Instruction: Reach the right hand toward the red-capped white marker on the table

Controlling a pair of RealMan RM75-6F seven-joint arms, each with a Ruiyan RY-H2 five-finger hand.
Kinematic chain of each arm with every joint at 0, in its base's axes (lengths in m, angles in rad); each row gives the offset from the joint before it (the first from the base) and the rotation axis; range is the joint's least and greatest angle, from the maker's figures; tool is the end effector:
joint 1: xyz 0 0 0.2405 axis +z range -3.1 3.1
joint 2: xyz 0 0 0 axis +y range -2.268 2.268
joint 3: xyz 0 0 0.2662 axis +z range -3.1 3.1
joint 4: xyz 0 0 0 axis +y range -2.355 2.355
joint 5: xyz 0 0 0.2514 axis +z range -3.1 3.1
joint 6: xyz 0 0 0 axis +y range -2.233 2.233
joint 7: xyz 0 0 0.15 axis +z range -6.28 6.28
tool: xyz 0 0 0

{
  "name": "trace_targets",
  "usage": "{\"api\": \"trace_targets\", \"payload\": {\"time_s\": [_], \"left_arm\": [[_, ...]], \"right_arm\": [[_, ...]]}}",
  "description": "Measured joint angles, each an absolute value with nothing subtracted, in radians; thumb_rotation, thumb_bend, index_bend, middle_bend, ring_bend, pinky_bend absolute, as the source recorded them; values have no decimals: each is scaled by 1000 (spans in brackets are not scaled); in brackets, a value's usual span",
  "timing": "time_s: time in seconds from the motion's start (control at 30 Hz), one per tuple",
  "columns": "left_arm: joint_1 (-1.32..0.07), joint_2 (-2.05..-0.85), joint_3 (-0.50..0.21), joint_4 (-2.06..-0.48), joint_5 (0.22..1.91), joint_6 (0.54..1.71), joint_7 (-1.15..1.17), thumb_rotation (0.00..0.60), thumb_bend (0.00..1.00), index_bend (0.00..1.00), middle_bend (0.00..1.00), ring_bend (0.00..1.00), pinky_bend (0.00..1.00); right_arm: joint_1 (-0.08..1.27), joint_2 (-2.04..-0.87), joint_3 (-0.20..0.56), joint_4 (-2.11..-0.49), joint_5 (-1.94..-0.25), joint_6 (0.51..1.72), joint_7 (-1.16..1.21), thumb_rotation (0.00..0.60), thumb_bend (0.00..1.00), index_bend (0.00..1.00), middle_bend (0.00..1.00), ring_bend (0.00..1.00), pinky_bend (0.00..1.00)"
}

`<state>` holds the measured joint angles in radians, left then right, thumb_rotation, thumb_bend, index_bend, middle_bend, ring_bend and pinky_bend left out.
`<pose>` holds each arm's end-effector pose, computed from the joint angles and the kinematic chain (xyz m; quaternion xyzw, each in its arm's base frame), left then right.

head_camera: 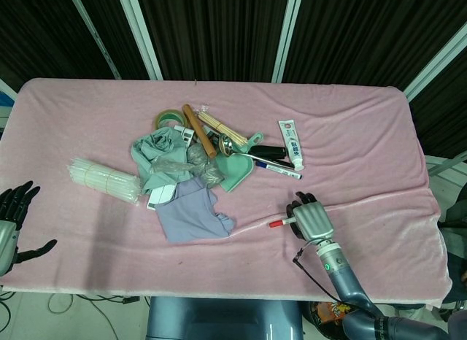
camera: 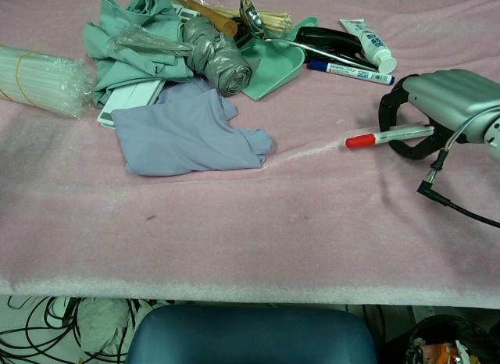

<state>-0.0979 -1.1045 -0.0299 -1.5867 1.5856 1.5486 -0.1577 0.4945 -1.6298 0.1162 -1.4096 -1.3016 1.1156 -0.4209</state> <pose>-0.3276 0.1904 0.1340 -0.5909 -0.3883 -0.4536 0.5426 -0.2165 -0.3038 -0.0701 0.7299 -0.3498 0.3474 0.4735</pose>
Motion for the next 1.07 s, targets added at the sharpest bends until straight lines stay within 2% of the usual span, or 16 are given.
{"api": "trace_targets", "payload": {"time_s": [0.6,0.77,1.07], "left_arm": [[-96,-1106,-29,-1585,1593,1557,-156,600,0,0,0,0,0],[-96,-1107,-28,-1584,1598,1559,-152,600,0,0,0,0,0],[-94,-1112,-23,-1581,1608,1564,-137,600,0,0,0,0,0]], "right_arm": [[486,-1472,173,-1686,-1337,1217,-443,600,687,587,479,193,221],[440,-1406,157,-1803,-1380,1291,-422,600,691,587,479,193,221],[320,-1268,76,-1982,-1529,1432,-286,600,701,587,479,193,221]]}}
